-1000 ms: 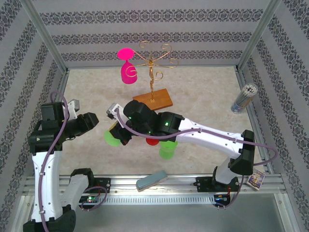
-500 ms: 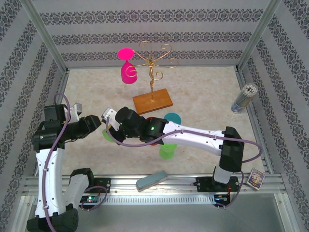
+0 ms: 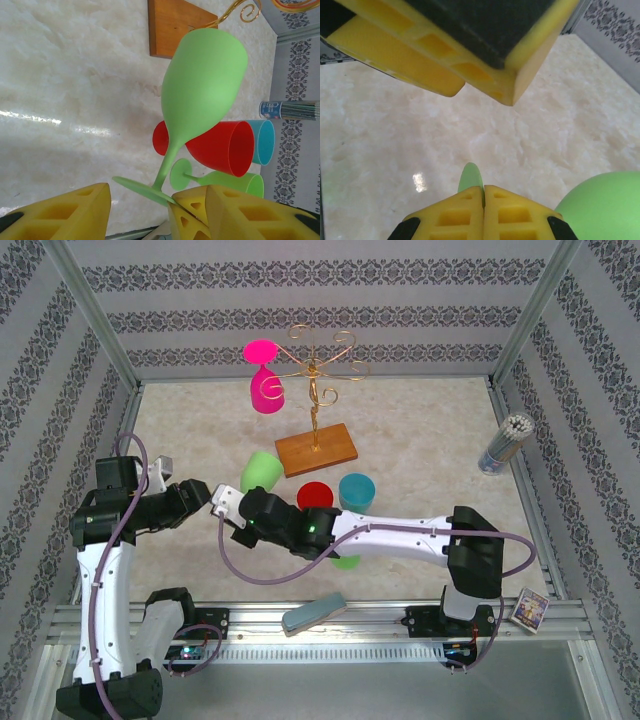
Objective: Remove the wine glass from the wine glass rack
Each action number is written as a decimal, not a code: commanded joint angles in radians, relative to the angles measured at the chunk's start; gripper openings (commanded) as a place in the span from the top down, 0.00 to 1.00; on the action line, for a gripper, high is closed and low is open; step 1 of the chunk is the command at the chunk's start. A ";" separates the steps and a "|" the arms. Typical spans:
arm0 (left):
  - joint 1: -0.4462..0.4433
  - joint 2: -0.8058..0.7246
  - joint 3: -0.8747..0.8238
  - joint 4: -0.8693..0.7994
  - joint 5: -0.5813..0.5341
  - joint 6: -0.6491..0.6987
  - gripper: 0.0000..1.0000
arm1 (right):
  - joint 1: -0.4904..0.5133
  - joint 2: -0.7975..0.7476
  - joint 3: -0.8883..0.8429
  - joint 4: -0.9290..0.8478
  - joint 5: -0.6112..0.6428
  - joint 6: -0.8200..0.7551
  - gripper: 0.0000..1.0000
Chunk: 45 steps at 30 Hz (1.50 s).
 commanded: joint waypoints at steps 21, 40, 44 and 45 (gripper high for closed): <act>0.012 -0.006 -0.107 0.032 0.144 -0.055 0.47 | 0.103 -0.076 -0.195 0.419 0.287 -0.266 1.00; 0.012 -0.006 -0.159 0.142 0.270 -0.160 0.48 | 0.125 -0.029 -0.169 0.468 0.347 -0.352 1.00; 0.012 -0.014 -0.173 0.160 0.287 -0.177 0.48 | 0.125 -0.020 -0.165 0.484 0.359 -0.374 1.00; 0.012 -0.015 -0.174 0.161 0.289 -0.179 0.48 | 0.125 -0.018 -0.165 0.487 0.361 -0.375 1.00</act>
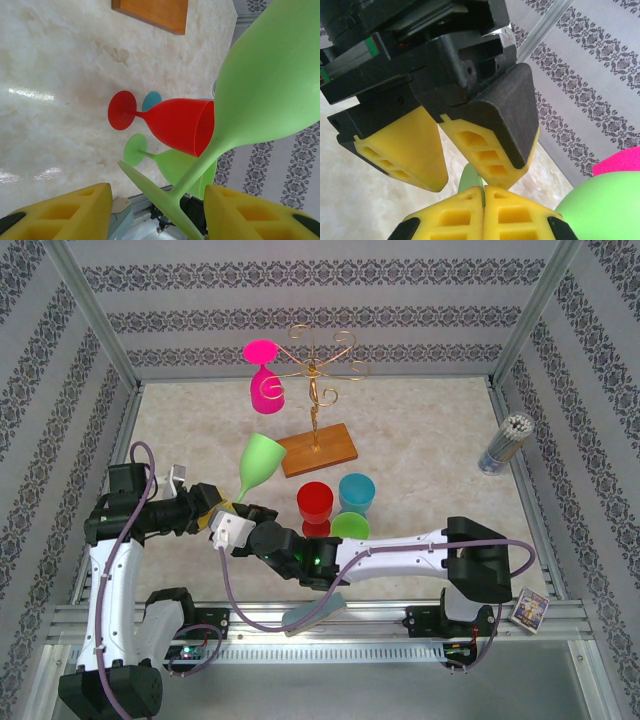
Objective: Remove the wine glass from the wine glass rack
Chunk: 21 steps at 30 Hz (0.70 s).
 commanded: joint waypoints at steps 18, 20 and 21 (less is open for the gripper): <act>0.012 -0.004 -0.054 0.139 0.073 -0.094 0.62 | 0.036 0.016 0.013 0.092 0.055 -0.070 1.00; 0.012 -0.005 -0.057 0.145 0.075 -0.097 0.64 | 0.038 0.016 0.016 0.091 0.054 -0.070 1.00; 0.012 -0.004 -0.060 0.148 0.076 -0.100 0.65 | 0.038 0.017 0.016 0.092 0.054 -0.070 1.00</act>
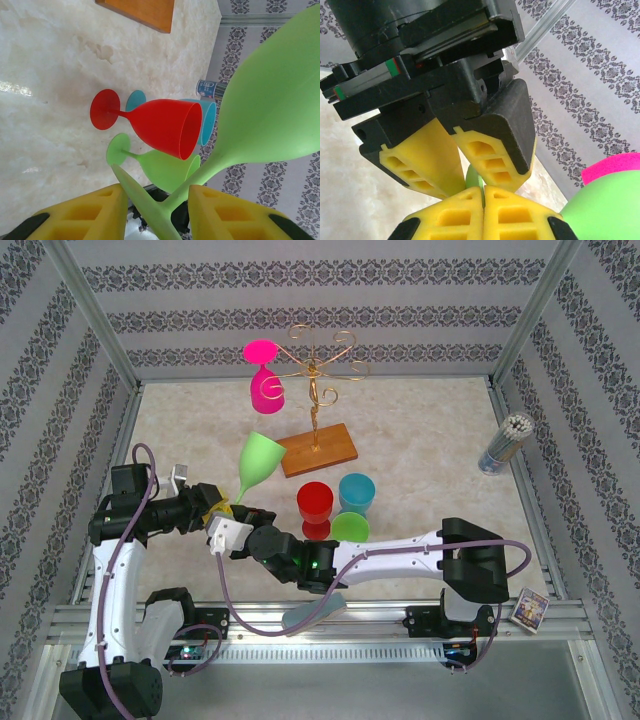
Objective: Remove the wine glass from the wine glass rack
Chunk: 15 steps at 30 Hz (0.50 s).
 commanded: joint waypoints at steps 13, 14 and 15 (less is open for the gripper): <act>0.012 -0.005 -0.022 0.067 0.022 -0.020 0.77 | 0.019 0.007 0.028 0.049 0.013 -0.006 1.00; 0.012 -0.007 -0.024 0.066 0.024 -0.020 0.78 | 0.019 0.006 0.030 0.048 0.012 -0.003 1.00; 0.012 -0.007 -0.023 0.067 0.024 -0.020 0.78 | 0.018 0.007 0.030 0.047 0.009 -0.004 1.00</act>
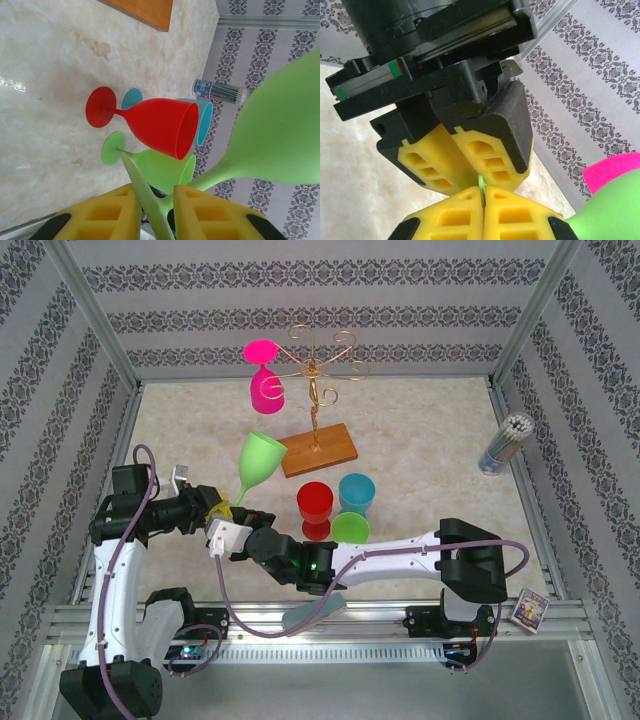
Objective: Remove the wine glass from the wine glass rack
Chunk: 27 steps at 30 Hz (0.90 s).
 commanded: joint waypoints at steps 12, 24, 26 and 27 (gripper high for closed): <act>0.012 -0.008 -0.019 0.064 0.007 0.012 1.00 | 0.012 -0.028 0.027 0.046 -0.015 0.026 1.00; 0.012 -0.034 -0.041 0.126 0.015 -0.018 1.00 | 0.022 -0.039 0.028 0.036 -0.012 0.025 0.97; 0.012 -0.037 -0.038 0.128 0.018 -0.022 1.00 | 0.025 -0.039 0.027 0.035 -0.012 0.025 0.95; 0.012 -0.038 -0.037 0.128 0.018 -0.021 1.00 | 0.025 -0.040 0.027 0.035 -0.011 0.026 0.94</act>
